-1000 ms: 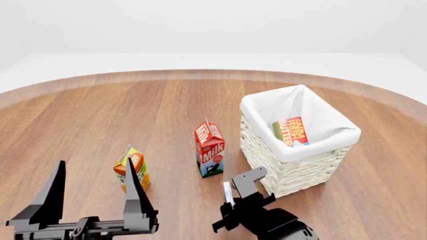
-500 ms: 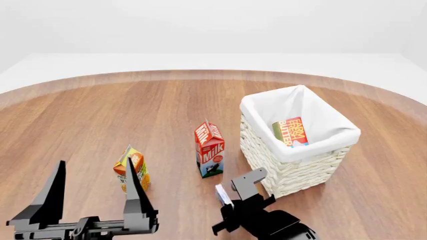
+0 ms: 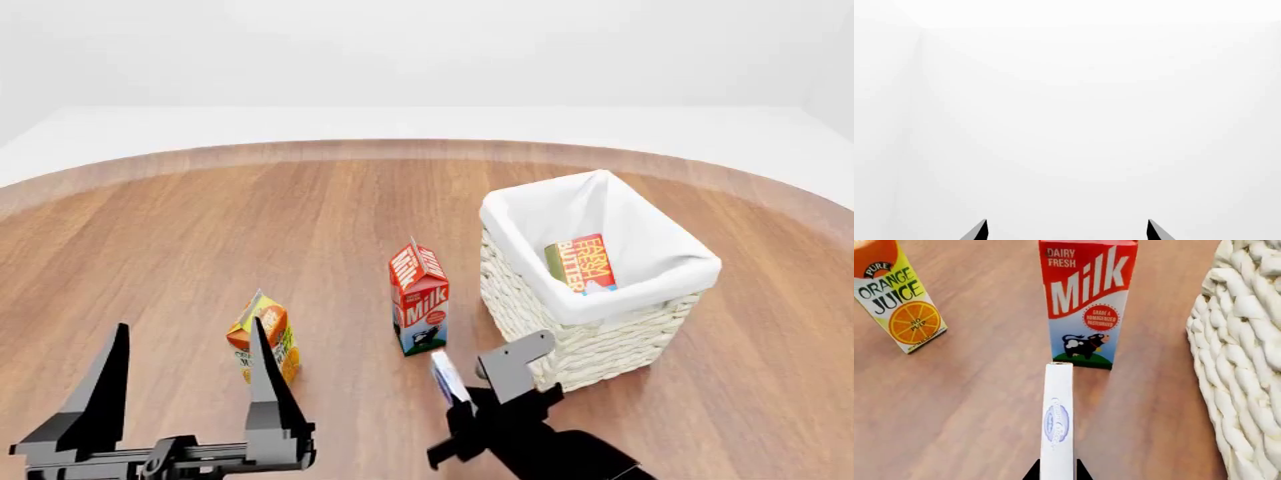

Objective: Pick up the cream cheese box and the butter, and put them in the basket.

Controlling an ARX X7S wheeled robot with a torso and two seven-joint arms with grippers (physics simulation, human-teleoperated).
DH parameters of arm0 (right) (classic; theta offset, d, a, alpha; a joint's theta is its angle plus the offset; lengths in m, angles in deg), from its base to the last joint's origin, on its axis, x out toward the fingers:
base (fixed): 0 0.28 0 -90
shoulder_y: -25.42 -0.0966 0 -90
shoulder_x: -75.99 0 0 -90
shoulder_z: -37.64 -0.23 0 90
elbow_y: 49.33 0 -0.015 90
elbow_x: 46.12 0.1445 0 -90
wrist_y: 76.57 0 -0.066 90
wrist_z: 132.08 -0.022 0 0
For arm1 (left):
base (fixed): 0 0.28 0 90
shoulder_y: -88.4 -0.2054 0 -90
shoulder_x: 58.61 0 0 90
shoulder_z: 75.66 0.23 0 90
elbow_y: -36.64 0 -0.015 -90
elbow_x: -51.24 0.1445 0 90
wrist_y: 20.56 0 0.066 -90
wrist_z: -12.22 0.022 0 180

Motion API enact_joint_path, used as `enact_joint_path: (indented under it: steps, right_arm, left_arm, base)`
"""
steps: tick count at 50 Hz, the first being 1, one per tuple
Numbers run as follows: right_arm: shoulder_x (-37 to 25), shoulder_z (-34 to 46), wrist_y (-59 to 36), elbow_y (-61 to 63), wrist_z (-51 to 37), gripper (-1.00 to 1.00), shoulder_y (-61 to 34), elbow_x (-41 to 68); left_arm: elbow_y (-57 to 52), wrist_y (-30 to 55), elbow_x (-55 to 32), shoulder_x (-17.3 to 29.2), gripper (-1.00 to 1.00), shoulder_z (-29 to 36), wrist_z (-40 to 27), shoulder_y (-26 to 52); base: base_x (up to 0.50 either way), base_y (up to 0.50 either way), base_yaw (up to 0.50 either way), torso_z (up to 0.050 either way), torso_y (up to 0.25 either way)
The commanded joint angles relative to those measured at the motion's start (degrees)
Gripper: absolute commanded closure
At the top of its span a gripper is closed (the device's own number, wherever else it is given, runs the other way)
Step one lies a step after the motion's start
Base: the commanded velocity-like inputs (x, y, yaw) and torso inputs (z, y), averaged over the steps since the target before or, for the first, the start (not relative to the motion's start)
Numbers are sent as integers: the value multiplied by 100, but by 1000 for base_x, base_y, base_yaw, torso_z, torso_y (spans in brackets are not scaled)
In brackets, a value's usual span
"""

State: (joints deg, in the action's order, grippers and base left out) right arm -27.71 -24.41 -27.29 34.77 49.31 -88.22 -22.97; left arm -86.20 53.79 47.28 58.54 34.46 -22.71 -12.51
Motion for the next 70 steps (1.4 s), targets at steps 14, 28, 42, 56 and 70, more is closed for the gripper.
enact_joint_path:
  steps: [14, 28, 42, 56, 70]
  right_arm:
    - [-556, -715, -619, 2485, -601, 100, 241, 509]
    - [-683, -1039, -1311, 3443, -1010, 100, -30, 822]
    - [-650, -1650, -2294, 3825, -1335, 100, -831, 1432]
    - [-632, -1954, -2929, 3617, -1514, 100, -1581, 1709]
    - [-644, -1872, -3286, 2844, -1572, 100, -2530, 1626]
  left_arm:
    - [-19, -49, 52, 17, -100, 23, -36, -45]
    - [37, -256, 134, 36, -100, 31, -82, -196]
    - [-47, -224, 126, 81, -100, 5, -110, -251]
    - [-53, -221, 139, 93, -100, 17, -117, -253]
    - [-28, -263, 147, 107, -100, 27, -124, -273]
  base:
    - [0, 0, 0, 0, 0]
    - [0, 0, 0, 0, 0]
    - [0, 0, 0, 0, 1]
    - [0, 0, 0, 0, 1]
    - [0, 0, 0, 0, 1]
